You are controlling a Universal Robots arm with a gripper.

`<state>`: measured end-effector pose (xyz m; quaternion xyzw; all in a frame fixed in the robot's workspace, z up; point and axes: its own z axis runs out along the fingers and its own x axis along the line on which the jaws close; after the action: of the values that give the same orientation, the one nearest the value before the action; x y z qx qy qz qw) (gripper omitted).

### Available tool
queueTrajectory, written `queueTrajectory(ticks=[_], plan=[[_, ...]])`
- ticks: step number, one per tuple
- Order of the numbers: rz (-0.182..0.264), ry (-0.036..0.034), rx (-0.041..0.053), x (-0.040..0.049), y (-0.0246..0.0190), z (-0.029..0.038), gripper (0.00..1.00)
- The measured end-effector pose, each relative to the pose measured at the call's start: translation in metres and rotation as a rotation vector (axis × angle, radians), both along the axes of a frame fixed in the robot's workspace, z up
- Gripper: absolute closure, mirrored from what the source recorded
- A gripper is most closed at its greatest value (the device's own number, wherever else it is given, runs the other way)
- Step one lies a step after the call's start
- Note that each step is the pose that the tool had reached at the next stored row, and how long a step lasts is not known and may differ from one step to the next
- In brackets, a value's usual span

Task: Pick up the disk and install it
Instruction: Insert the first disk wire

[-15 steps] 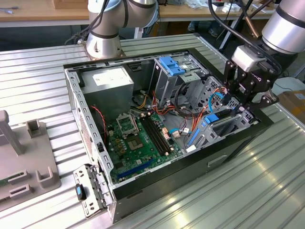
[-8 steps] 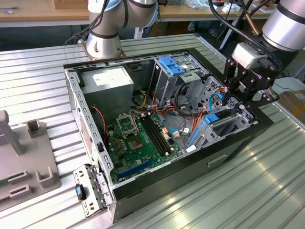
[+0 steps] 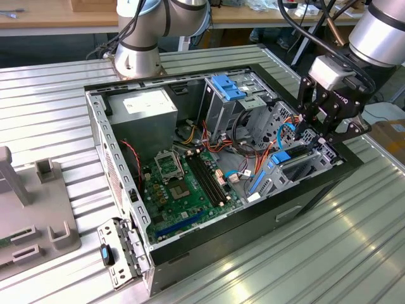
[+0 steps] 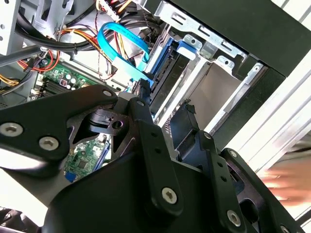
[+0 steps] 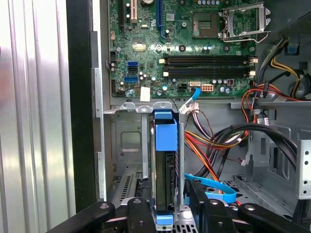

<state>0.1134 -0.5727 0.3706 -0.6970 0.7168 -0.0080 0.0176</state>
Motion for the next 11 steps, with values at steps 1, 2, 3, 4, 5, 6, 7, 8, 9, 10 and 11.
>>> queueTrajectory(ticks=[1,2,3,4,5,6,7,8,9,10,11], plan=[[0.000,0.0000,0.0001,0.0000,0.0000,0.0000,0.56],[0.000,0.0000,0.0000,0.0001,0.0000,0.0000,0.56],[0.000,0.0000,0.0000,0.0001,0.0000,0.0000,0.56],[0.000,0.0000,0.0000,0.0001,0.0000,0.0000,0.56],[0.000,0.0000,0.0000,0.0001,0.0000,0.0000,0.56],[0.000,0.0000,0.0000,0.0002,0.0000,0.0000,0.56],[0.001,0.0001,0.0000,0.0006,0.0002,0.0000,0.56],[0.001,0.0000,0.0001,0.0006,0.0009,0.0000,0.56],[0.002,0.0000,0.0001,0.0008,0.0016,0.0000,0.56],[0.004,0.0000,0.0002,0.0015,0.0029,-0.0001,0.56],[0.005,0.0000,0.0000,0.0023,0.0038,0.0000,0.56]])
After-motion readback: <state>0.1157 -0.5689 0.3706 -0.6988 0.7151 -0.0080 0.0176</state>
